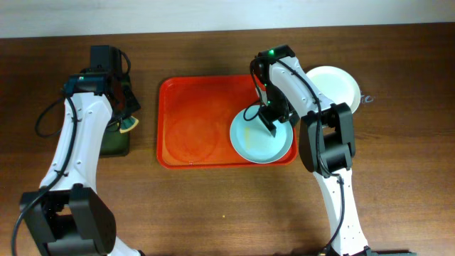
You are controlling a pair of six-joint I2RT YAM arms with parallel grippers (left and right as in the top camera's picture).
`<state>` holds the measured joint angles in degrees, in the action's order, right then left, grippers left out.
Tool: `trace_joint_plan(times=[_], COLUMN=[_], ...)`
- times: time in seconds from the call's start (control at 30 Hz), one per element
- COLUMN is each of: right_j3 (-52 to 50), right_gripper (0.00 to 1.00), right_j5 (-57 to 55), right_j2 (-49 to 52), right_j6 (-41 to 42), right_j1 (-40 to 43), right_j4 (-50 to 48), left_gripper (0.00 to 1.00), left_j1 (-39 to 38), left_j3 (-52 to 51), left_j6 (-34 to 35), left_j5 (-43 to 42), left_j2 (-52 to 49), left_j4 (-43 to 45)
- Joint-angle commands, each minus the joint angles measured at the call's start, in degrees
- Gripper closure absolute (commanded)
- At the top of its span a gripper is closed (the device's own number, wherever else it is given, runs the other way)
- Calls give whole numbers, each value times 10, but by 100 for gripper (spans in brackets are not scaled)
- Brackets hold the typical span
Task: Clean dirty plates on tray and stack at the side
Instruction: 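Move the right gripper to the light blue plate rim and grip it, then drag the light blue plate toward the left gripper holding the sponge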
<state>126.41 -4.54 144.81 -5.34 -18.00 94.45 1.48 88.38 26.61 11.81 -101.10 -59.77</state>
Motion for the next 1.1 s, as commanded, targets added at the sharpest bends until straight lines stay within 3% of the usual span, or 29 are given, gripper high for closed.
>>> trace_joint_plan(times=[0.0,0.47,0.57,0.77,0.87,1.07], right_j3=[-5,-12,-14,-45,-47,-47], right_gripper=[28,28,39,41,54,71], right_j5=[26,76,78,94,106,149], right_j2=[-1,-1,-1,-1,-1,-1], right_j6=[13,46,55,54,55,69], right_j1=[2,16,28,36,35,33], right_j4=[27,-65,-66,-62,-83,-134], left_gripper=[100,100,100,100,100,100], left_j1=[2,2,2,2,2,2], left_j3=[-2,-2,-2,-2,-2,-2], left_j6=[-3,-3,-3,-3,-3,-3], left_j5=[-5,-17,-17,-17,-17,-17], left_j2=[3,3,3,3,3,3], left_j4=[1,-3,-3,-3,-3,-3])
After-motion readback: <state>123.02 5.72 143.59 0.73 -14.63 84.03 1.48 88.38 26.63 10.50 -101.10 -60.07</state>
